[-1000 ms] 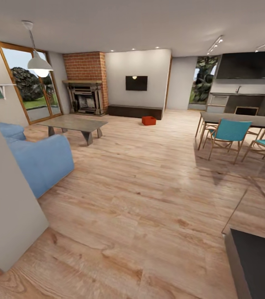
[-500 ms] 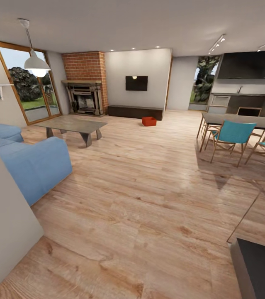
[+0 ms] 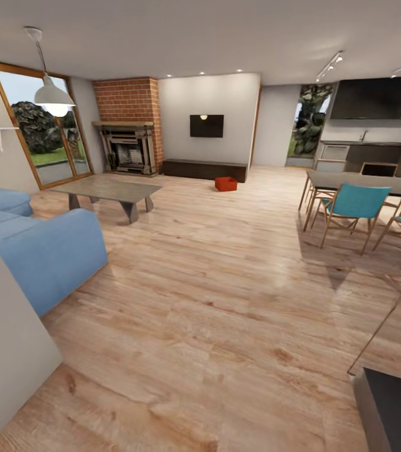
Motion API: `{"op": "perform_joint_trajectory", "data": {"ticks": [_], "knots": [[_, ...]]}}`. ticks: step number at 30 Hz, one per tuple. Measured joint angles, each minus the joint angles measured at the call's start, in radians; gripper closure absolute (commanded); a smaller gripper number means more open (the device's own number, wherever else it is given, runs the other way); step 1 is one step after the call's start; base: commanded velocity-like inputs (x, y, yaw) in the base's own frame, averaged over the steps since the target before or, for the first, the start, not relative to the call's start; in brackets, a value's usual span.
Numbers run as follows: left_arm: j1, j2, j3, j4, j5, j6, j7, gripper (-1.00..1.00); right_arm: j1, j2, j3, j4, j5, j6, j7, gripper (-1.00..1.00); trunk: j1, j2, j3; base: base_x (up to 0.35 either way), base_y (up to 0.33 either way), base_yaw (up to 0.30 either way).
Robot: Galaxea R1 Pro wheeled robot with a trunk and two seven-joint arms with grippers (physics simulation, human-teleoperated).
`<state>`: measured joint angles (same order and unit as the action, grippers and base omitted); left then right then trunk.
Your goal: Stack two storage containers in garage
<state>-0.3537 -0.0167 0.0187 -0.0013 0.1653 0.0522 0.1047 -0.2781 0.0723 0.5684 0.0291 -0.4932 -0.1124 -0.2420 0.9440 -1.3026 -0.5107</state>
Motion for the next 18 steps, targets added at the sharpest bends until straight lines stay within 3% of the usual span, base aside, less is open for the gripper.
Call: {"op": "perform_joint_trajectory", "data": {"ticks": [18], "knots": [[0.0, -0.001, 0.0, 0.0, -0.001, 0.0, 0.0, -1.0, 0.0, -0.004, 0.003, -0.002, 0.002, 0.0, -0.002, -1.0, 0.0, 0.0, 0.0, 0.321, 0.0, 0.0]]}}
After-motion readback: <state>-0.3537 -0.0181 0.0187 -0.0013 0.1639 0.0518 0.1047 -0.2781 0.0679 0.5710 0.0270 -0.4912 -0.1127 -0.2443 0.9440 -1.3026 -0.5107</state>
